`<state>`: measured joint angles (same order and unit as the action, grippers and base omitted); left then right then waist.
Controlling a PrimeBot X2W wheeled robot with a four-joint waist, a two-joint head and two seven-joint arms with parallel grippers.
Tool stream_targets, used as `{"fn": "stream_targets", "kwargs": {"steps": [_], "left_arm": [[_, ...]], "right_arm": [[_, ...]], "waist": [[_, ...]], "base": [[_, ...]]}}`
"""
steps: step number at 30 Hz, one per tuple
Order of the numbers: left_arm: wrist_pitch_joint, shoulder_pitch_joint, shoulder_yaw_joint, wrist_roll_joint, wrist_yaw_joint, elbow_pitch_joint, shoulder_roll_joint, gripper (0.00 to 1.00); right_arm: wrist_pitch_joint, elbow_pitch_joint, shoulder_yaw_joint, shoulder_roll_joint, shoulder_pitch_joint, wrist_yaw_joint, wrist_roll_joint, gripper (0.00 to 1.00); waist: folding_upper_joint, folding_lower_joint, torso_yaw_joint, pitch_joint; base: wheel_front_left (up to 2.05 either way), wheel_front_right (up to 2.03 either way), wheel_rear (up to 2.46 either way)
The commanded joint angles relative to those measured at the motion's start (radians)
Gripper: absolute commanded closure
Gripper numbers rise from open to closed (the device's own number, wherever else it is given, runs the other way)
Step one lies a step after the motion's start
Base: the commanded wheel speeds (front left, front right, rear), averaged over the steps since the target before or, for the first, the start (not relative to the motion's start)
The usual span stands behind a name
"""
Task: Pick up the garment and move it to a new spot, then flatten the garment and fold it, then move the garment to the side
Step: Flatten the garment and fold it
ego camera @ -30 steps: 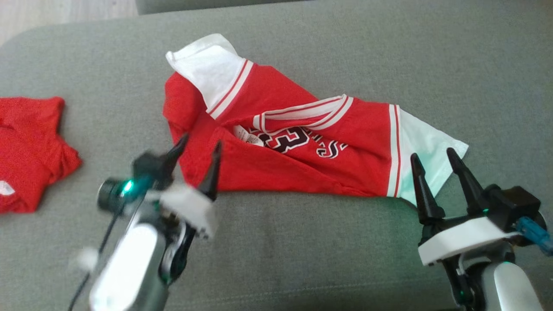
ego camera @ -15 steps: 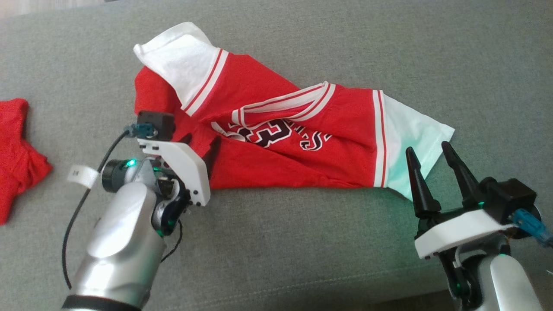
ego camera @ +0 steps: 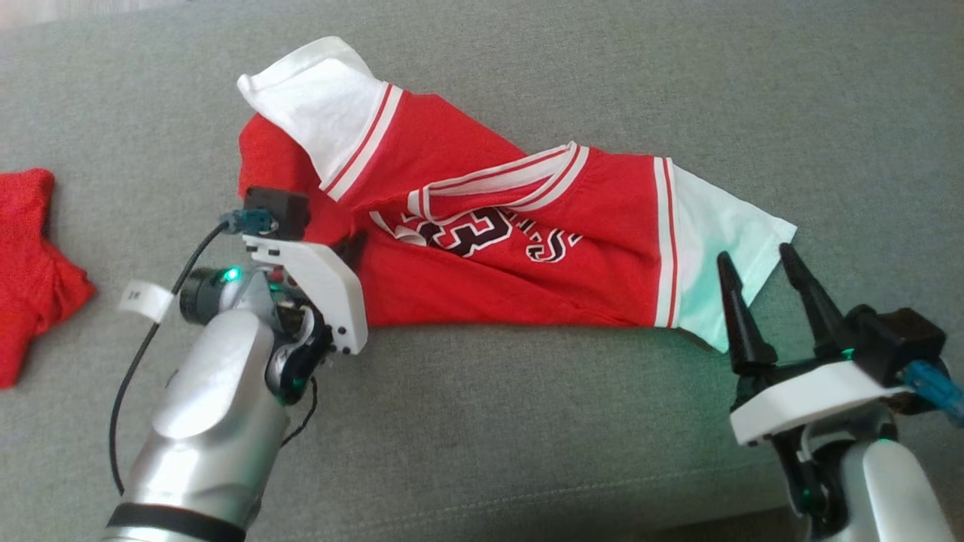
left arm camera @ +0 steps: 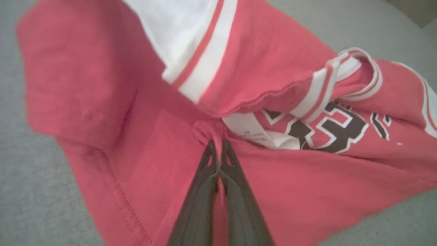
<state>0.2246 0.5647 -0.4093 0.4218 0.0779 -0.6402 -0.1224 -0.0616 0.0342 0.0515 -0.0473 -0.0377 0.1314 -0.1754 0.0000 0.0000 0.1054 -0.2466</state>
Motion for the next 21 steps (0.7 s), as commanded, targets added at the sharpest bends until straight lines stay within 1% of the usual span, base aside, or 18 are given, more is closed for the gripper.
{"fn": "stream_targets", "kwargs": {"steps": [1, 2, 5, 10, 14, 21], "left_arm": [[-0.043, 0.042, 0.03, -0.015, -0.018, 0.063, -0.03, 1.0], [-0.043, 0.042, 0.03, -0.015, -0.018, 0.063, -0.03, 1.0], [-0.078, 0.004, 0.035, -0.013, -0.033, 0.114, -0.032, 1.0], [-0.096, -0.059, 0.029, -0.014, -0.053, 0.222, -0.037, 1.0], [-0.089, -0.094, 0.023, -0.018, -0.068, 0.304, -0.046, 1.0], [-0.071, -0.129, 0.012, -0.02, -0.086, 0.399, -0.056, 1.0]], "right_arm": [[0.0, 0.024, 0.001, -0.016, -0.047, -0.001, 0.002, 0.0], [0.0, 0.024, 0.001, -0.016, -0.047, -0.001, 0.002, 0.0], [-0.027, -0.023, -0.022, -0.051, -0.062, -0.001, -0.01, 0.0], [-0.084, -0.168, -0.07, -0.118, -0.113, -0.001, -0.054, 0.0], [-0.108, -0.281, -0.079, -0.159, -0.182, -0.001, -0.091, 0.0], [-0.151, -0.473, -0.096, -0.188, -0.292, -0.001, -0.123, 0.0]], "waist": [[0.0, 0.0, -0.002, 0.003], [0.0, 0.0, -0.002, 0.003], [0.0, 0.0, -0.008, 0.004], [0.0, 0.0, -0.037, -0.013], [0.0, 0.0, -0.056, -0.032], [0.0, 0.0, -0.077, -0.057]], "base": [[0.0, 0.0, 0.0], [0.0, 0.0, 0.0], [0.0, 0.0, 0.0], [0.0, 0.0, 0.0], [0.0, 0.0, 0.0], [0.0, 0.0, 0.0]]}}
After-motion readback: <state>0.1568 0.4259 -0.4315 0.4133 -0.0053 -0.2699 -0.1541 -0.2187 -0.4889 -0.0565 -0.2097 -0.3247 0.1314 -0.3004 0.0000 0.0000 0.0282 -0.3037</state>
